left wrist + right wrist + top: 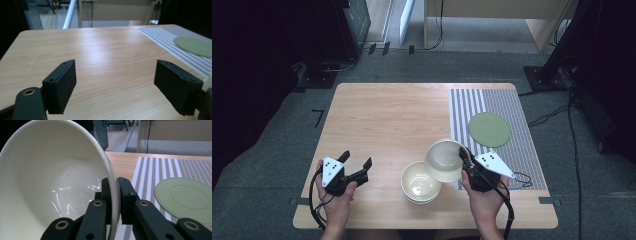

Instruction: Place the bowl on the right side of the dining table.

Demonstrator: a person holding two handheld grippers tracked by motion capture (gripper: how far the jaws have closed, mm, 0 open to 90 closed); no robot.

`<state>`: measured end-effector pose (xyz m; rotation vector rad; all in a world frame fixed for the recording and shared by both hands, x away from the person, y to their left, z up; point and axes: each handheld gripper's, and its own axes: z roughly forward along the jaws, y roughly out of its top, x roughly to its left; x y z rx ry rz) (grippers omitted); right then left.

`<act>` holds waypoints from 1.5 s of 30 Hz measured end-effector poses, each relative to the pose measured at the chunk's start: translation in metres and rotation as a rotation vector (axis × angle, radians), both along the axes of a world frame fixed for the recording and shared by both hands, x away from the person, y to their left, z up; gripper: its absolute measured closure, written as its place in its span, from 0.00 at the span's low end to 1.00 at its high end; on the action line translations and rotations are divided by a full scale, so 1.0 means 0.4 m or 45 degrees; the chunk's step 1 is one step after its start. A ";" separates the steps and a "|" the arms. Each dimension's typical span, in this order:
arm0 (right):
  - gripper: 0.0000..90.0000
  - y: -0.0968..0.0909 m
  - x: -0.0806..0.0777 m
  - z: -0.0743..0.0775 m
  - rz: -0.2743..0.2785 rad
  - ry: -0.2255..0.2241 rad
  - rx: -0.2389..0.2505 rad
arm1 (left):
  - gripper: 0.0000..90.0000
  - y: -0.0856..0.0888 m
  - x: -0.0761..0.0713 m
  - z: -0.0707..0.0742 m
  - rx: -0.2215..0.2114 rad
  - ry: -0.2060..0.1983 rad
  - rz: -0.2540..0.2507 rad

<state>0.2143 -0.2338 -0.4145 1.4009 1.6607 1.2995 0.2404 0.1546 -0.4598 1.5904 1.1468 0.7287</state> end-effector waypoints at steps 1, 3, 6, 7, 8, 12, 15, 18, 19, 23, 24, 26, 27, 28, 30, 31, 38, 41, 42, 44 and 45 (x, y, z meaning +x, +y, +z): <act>0.94 -0.004 0.001 0.001 -0.003 -0.002 0.000 | 0.19 0.008 0.004 -0.009 0.007 0.012 0.018; 0.94 -0.014 0.002 0.003 -0.016 -0.003 0.006 | 0.19 0.017 0.008 -0.016 0.006 0.023 0.033; 0.94 -0.025 0.003 0.007 -0.030 -0.007 0.012 | 0.19 0.032 0.014 -0.027 0.020 0.034 0.058; 0.94 -0.029 0.003 0.008 -0.034 -0.010 0.013 | 0.19 0.045 0.018 -0.034 0.019 0.047 0.068; 0.94 -0.029 0.003 0.008 -0.034 -0.010 0.013 | 0.20 0.045 0.018 -0.034 0.019 0.047 0.068; 0.94 -0.047 0.003 0.013 -0.058 -0.016 0.022 | 0.20 0.068 0.025 -0.055 0.036 0.066 0.107; 0.94 -0.058 0.005 0.015 -0.073 -0.017 0.028 | 0.20 0.078 0.028 -0.070 0.045 0.067 0.125; 0.94 -0.068 0.006 0.016 -0.089 -0.020 0.033 | 0.20 0.085 0.028 -0.087 0.050 0.069 0.127; 0.94 -0.071 0.006 0.016 -0.090 -0.020 0.031 | 0.20 0.089 0.028 -0.091 0.050 0.076 0.130; 0.94 -0.083 0.010 0.015 -0.107 -0.015 0.033 | 0.20 0.107 0.025 -0.101 0.038 0.088 0.153; 0.94 -0.083 0.010 0.015 -0.107 -0.015 0.033 | 0.20 0.114 0.023 -0.102 0.033 0.086 0.158; 0.94 -0.091 0.012 0.014 -0.111 -0.018 0.034 | 0.20 0.126 0.021 -0.105 0.016 0.091 0.171; 0.94 -0.096 0.013 0.014 -0.117 -0.018 0.036 | 0.20 0.132 0.020 -0.107 0.014 0.099 0.176; 0.94 -0.102 0.014 0.015 -0.126 -0.016 0.040 | 0.20 0.138 0.020 -0.111 0.014 0.109 0.184; 0.94 -0.115 0.015 0.017 -0.142 -0.013 0.054 | 0.20 0.149 0.020 -0.118 0.012 0.118 0.197; 0.94 -0.122 0.016 0.018 -0.149 -0.014 0.058 | 0.23 0.154 0.020 -0.118 -0.003 0.127 0.211; 0.94 -0.155 0.019 0.021 -0.177 -0.011 0.056 | 0.24 0.162 0.008 -0.122 0.009 0.136 0.190; 0.94 -0.171 0.024 0.020 -0.192 -0.001 0.061 | 0.24 0.158 0.002 -0.121 0.026 0.141 0.168; 0.94 -0.175 0.026 0.019 -0.194 0.002 0.063 | 0.24 0.156 -0.001 -0.120 0.036 0.142 0.156; 0.94 -0.181 0.028 0.017 -0.198 0.010 0.061 | 0.23 0.154 -0.006 -0.121 0.063 0.139 0.141; 0.94 -0.183 0.030 0.016 -0.202 0.012 0.058 | 0.23 0.154 -0.007 -0.123 0.065 0.142 0.134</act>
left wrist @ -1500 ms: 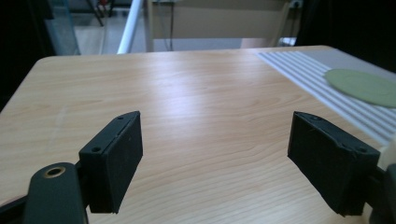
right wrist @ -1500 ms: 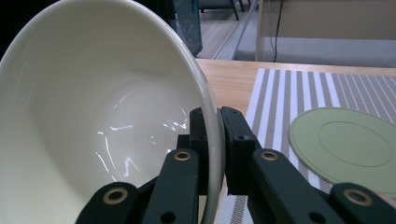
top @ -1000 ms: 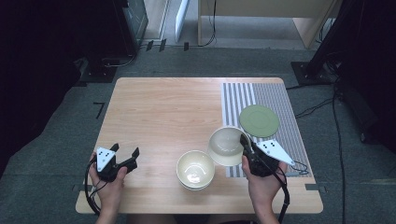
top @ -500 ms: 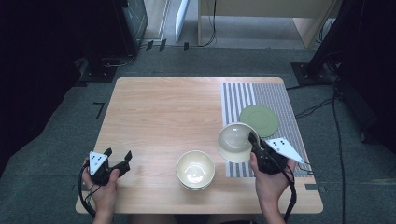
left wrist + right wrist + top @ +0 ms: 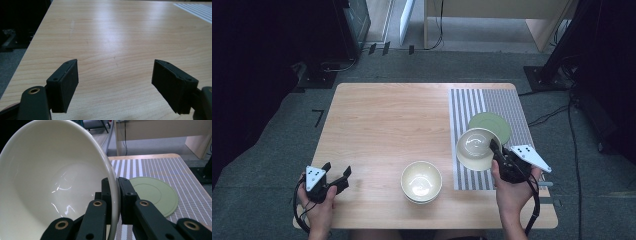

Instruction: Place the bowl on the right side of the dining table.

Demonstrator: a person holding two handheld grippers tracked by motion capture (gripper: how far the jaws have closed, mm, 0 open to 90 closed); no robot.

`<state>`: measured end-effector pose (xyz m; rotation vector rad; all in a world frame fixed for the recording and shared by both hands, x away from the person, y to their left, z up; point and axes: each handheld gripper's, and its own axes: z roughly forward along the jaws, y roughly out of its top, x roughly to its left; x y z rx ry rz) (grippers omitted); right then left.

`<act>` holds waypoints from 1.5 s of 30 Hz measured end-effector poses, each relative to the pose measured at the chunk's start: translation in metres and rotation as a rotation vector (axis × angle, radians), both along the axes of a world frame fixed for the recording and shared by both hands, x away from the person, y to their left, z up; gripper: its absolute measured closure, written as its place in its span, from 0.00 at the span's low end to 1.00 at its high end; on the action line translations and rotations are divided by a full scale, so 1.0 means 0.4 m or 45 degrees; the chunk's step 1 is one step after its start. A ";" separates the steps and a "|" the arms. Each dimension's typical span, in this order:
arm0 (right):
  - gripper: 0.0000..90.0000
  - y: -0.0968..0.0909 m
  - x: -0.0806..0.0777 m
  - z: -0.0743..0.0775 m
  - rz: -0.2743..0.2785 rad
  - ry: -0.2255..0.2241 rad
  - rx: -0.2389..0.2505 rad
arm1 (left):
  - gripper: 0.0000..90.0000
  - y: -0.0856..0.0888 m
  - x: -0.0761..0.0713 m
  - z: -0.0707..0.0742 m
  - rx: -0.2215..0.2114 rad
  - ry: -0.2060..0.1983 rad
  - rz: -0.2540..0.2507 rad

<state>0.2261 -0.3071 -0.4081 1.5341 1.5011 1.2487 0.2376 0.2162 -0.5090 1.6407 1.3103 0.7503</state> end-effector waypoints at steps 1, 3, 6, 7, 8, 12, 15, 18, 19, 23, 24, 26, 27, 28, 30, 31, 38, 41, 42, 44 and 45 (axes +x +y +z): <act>0.94 -0.002 0.002 -0.001 -0.003 0.003 -0.003 | 0.23 -0.001 -0.001 -0.002 0.005 0.000 -0.004; 0.94 -0.006 0.006 -0.004 -0.010 0.006 -0.003 | 0.23 -0.003 -0.001 -0.002 0.010 -0.005 -0.009; 0.94 -0.010 0.014 -0.008 -0.022 0.012 -0.012 | 0.23 -0.010 0.002 -0.006 0.012 -0.009 -0.006; 0.94 -0.012 0.017 -0.010 -0.023 0.014 -0.017 | 0.23 -0.012 0.002 -0.007 0.015 -0.009 -0.007; 0.94 -0.013 0.020 -0.011 -0.025 0.019 -0.019 | 0.23 -0.013 0.003 -0.008 0.017 -0.006 -0.014; 0.94 -0.019 0.034 -0.018 -0.039 0.028 -0.028 | 0.24 -0.018 0.006 -0.009 0.034 -0.003 -0.022; 0.94 -0.026 0.046 -0.022 -0.049 0.035 -0.029 | 0.24 -0.018 0.006 -0.009 0.028 -0.003 -0.016; 0.94 -0.035 0.058 -0.024 -0.064 0.043 -0.011 | 0.24 -0.013 0.006 -0.009 0.012 -0.001 -0.012; 0.94 -0.038 0.062 -0.025 -0.070 0.043 -0.010 | 0.24 -0.012 0.007 -0.009 0.006 -0.001 -0.009; 0.94 -0.049 0.080 -0.024 -0.092 0.051 -0.017 | 0.24 -0.010 0.006 -0.009 -0.005 0.001 -0.006; 0.94 -0.049 0.080 -0.024 -0.092 0.051 -0.017 | 0.24 -0.010 0.006 -0.009 -0.006 0.000 -0.008; 0.94 -0.053 0.086 -0.023 -0.098 0.051 -0.022 | 0.24 -0.010 0.006 -0.009 -0.006 -0.004 -0.013; 0.94 -0.055 0.089 -0.022 -0.102 0.050 -0.022 | 0.24 -0.011 0.006 -0.009 -0.002 -0.005 -0.013; 0.94 -0.057 0.092 -0.021 -0.106 0.050 -0.022 | 0.24 -0.012 0.006 -0.009 0.000 -0.005 -0.012; 0.94 -0.062 0.096 -0.021 -0.118 0.052 -0.017 | 0.24 -0.012 0.006 -0.009 0.001 -0.006 -0.016; 0.94 -0.065 0.099 -0.021 -0.122 0.052 -0.016 | 0.24 -0.012 0.006 -0.009 0.001 -0.006 -0.015; 0.94 -0.081 0.119 -0.027 -0.150 0.066 -0.020 | 0.24 -0.013 0.006 -0.009 0.009 -0.004 -0.015; 0.94 -0.085 0.129 -0.033 -0.160 0.079 -0.018 | 0.24 -0.013 0.006 -0.009 0.009 -0.004 -0.015; 0.94 -0.087 0.133 -0.035 -0.162 0.081 -0.016 | 0.24 -0.013 0.006 -0.009 0.009 -0.004 -0.014; 0.94 -0.092 0.140 -0.040 -0.167 0.088 -0.002 | 0.24 -0.014 0.006 -0.009 0.010 -0.006 -0.014; 0.94 -0.095 0.144 -0.043 -0.170 0.094 0.006 | 0.24 -0.014 0.006 -0.009 0.011 -0.006 -0.014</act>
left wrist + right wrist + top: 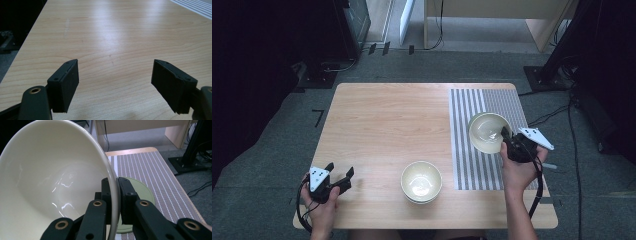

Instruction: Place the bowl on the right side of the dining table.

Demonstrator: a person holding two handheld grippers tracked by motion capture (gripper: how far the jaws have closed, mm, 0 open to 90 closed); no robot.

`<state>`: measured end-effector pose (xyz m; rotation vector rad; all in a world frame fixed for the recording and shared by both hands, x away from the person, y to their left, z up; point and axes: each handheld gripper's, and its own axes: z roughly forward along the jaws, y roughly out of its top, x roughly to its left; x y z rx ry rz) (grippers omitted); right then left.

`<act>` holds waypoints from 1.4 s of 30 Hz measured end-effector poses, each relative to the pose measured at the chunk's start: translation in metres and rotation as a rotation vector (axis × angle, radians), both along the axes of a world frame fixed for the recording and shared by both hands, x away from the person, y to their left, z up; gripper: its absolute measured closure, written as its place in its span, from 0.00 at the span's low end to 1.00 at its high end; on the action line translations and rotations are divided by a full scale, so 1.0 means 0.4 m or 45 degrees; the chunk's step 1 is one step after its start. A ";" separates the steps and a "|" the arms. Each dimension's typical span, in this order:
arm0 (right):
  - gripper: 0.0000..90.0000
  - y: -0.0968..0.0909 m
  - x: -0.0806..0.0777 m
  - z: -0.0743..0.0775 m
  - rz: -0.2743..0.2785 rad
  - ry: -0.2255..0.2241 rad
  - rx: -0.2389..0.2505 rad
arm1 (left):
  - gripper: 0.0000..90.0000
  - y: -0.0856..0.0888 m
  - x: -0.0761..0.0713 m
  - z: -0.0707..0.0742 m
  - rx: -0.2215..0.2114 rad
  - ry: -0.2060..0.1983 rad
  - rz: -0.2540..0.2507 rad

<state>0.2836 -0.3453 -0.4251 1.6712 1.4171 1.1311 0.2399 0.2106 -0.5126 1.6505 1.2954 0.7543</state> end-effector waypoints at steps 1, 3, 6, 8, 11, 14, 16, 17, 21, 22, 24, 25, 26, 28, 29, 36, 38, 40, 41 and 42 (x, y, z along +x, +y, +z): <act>0.94 -0.003 0.004 -0.003 -0.004 0.004 0.006 | 0.24 0.000 0.000 0.000 0.002 0.000 -0.001; 0.94 -0.008 0.013 -0.006 -0.013 0.014 0.010 | 0.24 -0.001 0.001 0.000 0.006 0.004 -0.003; 0.94 -0.016 0.025 -0.008 -0.018 0.026 0.004 | 0.24 -0.002 0.001 0.000 0.009 0.005 -0.003; 0.94 -0.021 0.033 -0.008 -0.026 0.030 0.001 | 0.24 -0.002 0.001 0.000 0.008 0.005 -0.003; 0.94 -0.031 0.046 -0.012 -0.036 0.050 0.022 | 0.24 -0.002 0.001 0.000 0.007 0.005 -0.002; 0.94 -0.040 0.059 -0.017 -0.043 0.073 0.042 | 0.24 -0.001 0.001 0.000 0.007 0.003 -0.002; 0.94 -0.046 0.068 -0.020 -0.052 0.088 0.045 | 0.24 -0.001 0.001 0.000 0.006 0.003 -0.001; 0.94 -0.049 0.073 -0.022 -0.055 0.097 0.050 | 0.24 -0.001 0.001 0.000 0.006 0.003 -0.001; 0.94 -0.062 0.092 -0.031 -0.064 0.127 0.068 | 0.24 -0.001 0.002 0.000 0.008 0.005 -0.002; 0.94 -0.064 0.097 -0.033 -0.065 0.135 0.073 | 0.24 -0.001 0.002 0.000 0.008 0.005 -0.002; 0.94 -0.069 0.107 -0.038 -0.070 0.154 0.075 | 0.24 -0.002 0.002 0.000 0.007 0.005 -0.001; 0.94 -0.071 0.112 -0.039 -0.069 0.165 0.080 | 0.24 -0.002 0.002 0.000 0.009 0.006 -0.002; 0.94 -0.072 0.117 -0.041 -0.068 0.175 0.088 | 0.24 -0.002 0.002 0.000 0.012 0.005 -0.002; 0.94 -0.076 0.129 -0.043 -0.066 0.194 0.096 | 0.24 -0.003 0.002 0.000 0.012 0.004 -0.002; 0.94 -0.077 0.134 -0.044 -0.065 0.202 0.100 | 0.24 -0.003 0.002 0.000 0.012 0.005 -0.001; 0.94 -0.080 0.175 -0.061 -0.062 0.292 0.112 | 0.24 -0.001 0.003 0.000 0.008 0.008 0.003; 0.94 -0.082 0.187 -0.064 -0.065 0.322 0.116 | 0.24 -0.001 0.003 0.000 0.008 0.008 0.002; 0.94 -0.086 0.200 -0.068 -0.062 0.355 0.124 | 0.24 -0.002 0.003 0.000 0.008 0.008 0.002; 0.94 -0.089 0.206 -0.070 -0.065 0.375 0.136 | 0.24 -0.002 0.003 0.000 0.010 0.008 0.002; 0.94 -0.092 0.213 -0.072 -0.067 0.387 0.146 | 0.24 -0.001 0.003 0.000 0.009 0.008 0.002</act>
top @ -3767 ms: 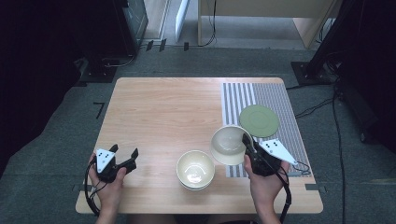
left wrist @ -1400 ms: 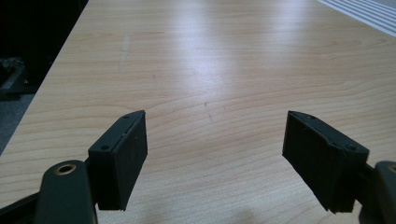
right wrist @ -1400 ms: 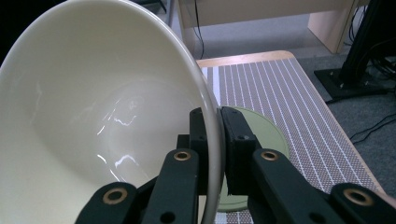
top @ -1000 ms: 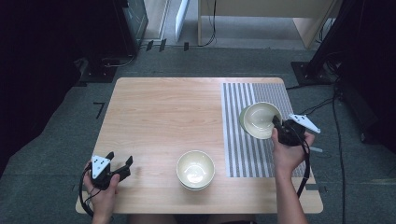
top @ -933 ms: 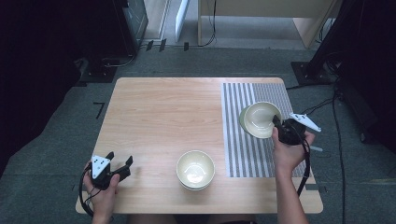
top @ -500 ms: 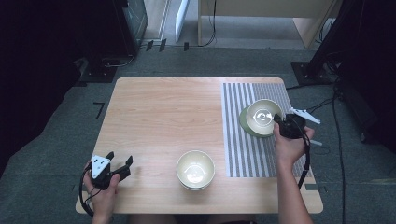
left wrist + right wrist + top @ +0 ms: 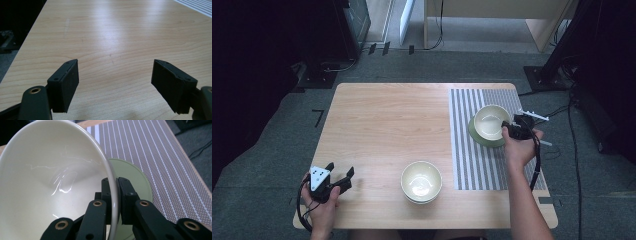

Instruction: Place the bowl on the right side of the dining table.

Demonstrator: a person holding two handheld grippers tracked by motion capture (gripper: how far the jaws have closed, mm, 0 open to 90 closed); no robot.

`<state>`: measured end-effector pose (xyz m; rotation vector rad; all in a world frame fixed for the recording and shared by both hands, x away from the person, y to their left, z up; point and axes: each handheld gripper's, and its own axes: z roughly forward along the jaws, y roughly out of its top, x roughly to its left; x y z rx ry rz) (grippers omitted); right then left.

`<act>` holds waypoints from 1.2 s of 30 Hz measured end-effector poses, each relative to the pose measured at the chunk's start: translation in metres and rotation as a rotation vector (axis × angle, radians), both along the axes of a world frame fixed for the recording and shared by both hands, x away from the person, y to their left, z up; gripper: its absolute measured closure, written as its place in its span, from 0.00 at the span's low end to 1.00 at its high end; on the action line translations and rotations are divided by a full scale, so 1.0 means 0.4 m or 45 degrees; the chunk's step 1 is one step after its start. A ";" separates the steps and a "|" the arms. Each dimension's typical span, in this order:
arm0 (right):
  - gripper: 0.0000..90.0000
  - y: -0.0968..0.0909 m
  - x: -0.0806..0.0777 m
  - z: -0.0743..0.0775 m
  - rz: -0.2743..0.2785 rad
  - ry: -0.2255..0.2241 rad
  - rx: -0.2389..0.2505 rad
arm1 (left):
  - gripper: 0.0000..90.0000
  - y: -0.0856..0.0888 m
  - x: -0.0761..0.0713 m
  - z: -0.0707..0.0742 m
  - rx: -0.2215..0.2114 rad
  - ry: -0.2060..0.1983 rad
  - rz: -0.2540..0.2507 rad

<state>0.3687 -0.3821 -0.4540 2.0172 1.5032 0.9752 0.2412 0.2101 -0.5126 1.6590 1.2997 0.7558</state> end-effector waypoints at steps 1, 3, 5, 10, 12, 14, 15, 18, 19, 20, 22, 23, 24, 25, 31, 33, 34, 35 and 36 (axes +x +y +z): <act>0.94 -0.003 0.006 -0.002 -0.003 0.015 0.011 | 0.24 0.000 0.000 0.000 -0.002 0.000 0.000; 0.94 -0.008 0.018 -0.005 -0.007 0.053 0.041 | 0.24 0.000 0.000 0.000 -0.003 0.000 0.001; 0.94 -0.014 0.027 -0.011 -0.014 0.080 0.081 | 0.24 0.000 0.000 0.000 -0.002 0.000 0.001; 0.94 -0.022 0.047 -0.028 -0.030 0.143 0.103 | 0.24 0.000 0.000 0.000 -0.001 -0.001 0.000; 0.94 -0.024 0.054 -0.032 -0.036 0.165 0.092 | 0.24 0.000 0.000 0.000 -0.002 0.001 0.000; 0.94 -0.027 0.061 -0.034 -0.037 0.181 0.096 | 0.24 0.000 0.001 0.000 -0.002 0.003 0.003; 0.94 -0.029 0.065 -0.035 -0.041 0.189 0.104 | 0.24 0.000 0.001 0.000 -0.002 0.004 0.005; 0.94 -0.036 0.074 -0.039 -0.049 0.211 0.135 | 0.24 0.000 0.002 0.000 -0.002 0.004 0.009; 0.94 -0.038 0.077 -0.040 -0.052 0.223 0.139 | 0.24 0.000 0.002 0.000 -0.002 0.004 0.009; 0.94 -0.039 0.081 -0.041 -0.054 0.235 0.137 | 0.24 0.000 0.002 0.000 -0.001 0.003 0.008; 0.94 -0.042 0.088 -0.042 -0.052 0.261 0.127 | 0.24 0.000 0.002 0.000 0.000 0.001 0.009; 0.94 -0.043 0.091 -0.043 -0.052 0.269 0.124 | 0.24 -0.001 0.002 0.000 0.004 0.001 0.011; 0.94 -0.044 0.093 -0.044 -0.052 0.277 0.124 | 0.24 -0.002 0.002 0.000 0.013 0.001 0.009; 0.94 -0.048 0.098 -0.047 -0.048 0.292 0.136 | 0.24 -0.004 0.001 0.000 0.020 0.000 0.009; 0.94 -0.056 0.109 -0.054 -0.051 0.337 0.168 | 0.24 -0.005 0.001 0.000 0.027 -0.001 0.007; 0.94 -0.061 0.111 -0.056 -0.060 0.339 0.187 | 0.24 -0.005 0.001 0.000 0.024 -0.001 0.008; 0.94 -0.062 0.113 -0.057 -0.063 0.345 0.193 | 0.24 -0.005 0.001 0.000 0.027 -0.001 0.006; 0.94 -0.062 0.115 -0.057 -0.063 0.351 0.196 | 0.24 -0.006 0.001 0.000 0.030 -0.001 0.005; 0.94 -0.064 0.117 -0.058 -0.061 0.353 0.203 | 0.24 -0.006 0.001 0.000 0.031 -0.001 0.006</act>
